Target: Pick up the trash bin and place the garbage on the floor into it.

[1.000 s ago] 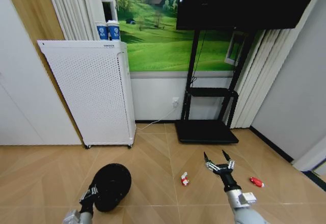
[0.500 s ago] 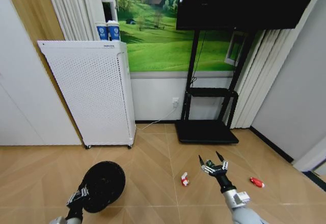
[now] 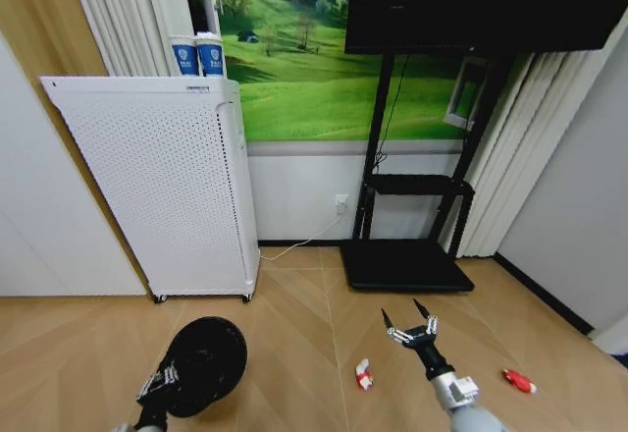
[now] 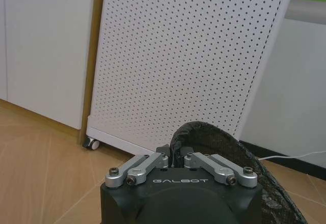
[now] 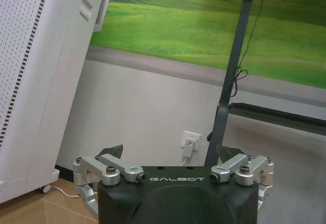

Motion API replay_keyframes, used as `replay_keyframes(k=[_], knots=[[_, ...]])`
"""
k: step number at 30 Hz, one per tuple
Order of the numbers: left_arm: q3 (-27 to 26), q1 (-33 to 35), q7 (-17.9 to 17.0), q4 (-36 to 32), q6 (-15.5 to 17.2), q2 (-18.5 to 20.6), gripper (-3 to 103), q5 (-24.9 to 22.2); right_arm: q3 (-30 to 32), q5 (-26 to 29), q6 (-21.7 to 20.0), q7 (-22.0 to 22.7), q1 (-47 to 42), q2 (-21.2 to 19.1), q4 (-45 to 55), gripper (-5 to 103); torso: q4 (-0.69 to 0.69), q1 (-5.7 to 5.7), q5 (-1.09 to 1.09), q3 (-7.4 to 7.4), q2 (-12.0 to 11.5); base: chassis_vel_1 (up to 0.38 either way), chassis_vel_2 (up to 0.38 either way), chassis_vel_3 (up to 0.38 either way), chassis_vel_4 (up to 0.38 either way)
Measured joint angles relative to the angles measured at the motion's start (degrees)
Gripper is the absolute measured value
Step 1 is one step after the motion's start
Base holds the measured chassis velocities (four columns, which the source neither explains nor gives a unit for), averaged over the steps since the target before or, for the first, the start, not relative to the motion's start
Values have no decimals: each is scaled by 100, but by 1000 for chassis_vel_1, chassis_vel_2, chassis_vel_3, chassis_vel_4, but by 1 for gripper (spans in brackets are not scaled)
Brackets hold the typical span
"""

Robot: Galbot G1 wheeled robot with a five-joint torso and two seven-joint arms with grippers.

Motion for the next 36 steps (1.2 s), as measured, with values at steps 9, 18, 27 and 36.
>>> replay_keyframes(k=[9, 18, 27, 36], knots=[[24, 188, 81, 30, -102, -221, 7, 184, 37, -447, 239, -98, -181, 113, -212, 100, 1, 4, 4, 3, 0, -296, 252, 293, -231], [60, 364, 162, 33, -218, -524, 7, 349, 129, -714, 597, -562, -675, -82, -686, 100, -1, -2, 0, -1, 2, -12, 23, -23, -15], [146, 371, 346, 275, -378, -902, 7, 512, -1371, -394, 539, -683, -68, -527, -1443, 100, 0, -1, -1, 1, 3, 34, -13, -22, 15], [69, 327, 408, 452, -459, -964, 7, 533, -3618, 623, 502, -745, 1425, -519, -1984, 100, 0, 0, -2, 2, 3, 0, 0, 0, 0]])
